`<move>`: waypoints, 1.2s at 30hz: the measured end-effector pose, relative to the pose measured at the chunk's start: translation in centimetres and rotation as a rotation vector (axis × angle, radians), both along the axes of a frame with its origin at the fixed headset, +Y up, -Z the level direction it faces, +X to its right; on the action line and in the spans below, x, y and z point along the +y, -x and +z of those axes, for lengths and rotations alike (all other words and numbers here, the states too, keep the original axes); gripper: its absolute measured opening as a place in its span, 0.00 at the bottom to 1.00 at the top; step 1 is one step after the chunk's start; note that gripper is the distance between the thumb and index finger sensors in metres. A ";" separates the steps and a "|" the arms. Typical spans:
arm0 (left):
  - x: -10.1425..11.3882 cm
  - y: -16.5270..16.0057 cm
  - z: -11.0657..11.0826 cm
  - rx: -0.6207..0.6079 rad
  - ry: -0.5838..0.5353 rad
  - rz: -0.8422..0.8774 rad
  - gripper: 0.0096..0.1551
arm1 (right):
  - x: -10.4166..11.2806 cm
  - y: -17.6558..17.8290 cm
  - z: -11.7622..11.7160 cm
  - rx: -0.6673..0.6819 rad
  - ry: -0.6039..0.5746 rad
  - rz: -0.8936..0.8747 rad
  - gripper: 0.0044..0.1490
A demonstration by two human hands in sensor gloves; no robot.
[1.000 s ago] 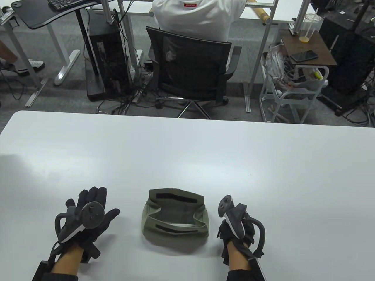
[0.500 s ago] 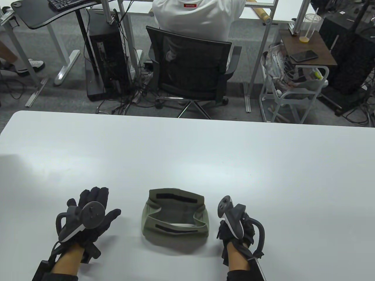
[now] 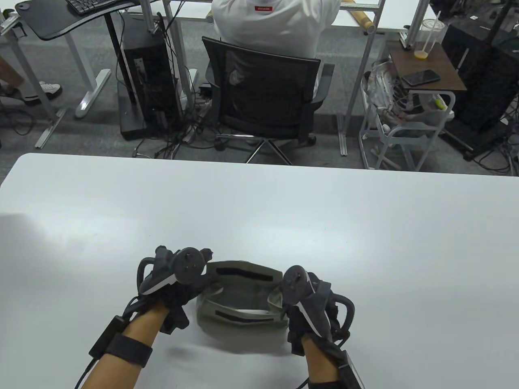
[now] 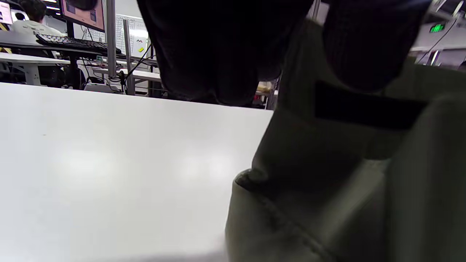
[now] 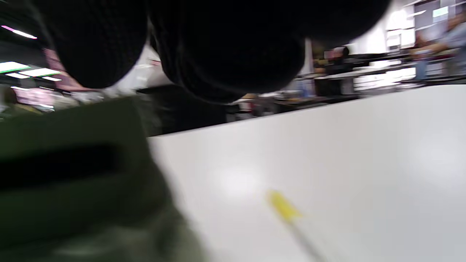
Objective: Twist to extend twist pen refills
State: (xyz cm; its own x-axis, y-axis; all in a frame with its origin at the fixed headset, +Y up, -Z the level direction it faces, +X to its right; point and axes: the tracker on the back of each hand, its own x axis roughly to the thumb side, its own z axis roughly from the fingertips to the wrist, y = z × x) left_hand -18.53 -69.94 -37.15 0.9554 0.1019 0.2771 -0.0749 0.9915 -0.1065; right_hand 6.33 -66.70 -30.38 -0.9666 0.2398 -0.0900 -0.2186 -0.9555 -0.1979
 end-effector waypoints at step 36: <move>-0.5 -0.6 -0.9 0.009 -0.061 -0.039 0.23 | -5.6 6.0 -0.6 0.248 0.102 0.121 0.29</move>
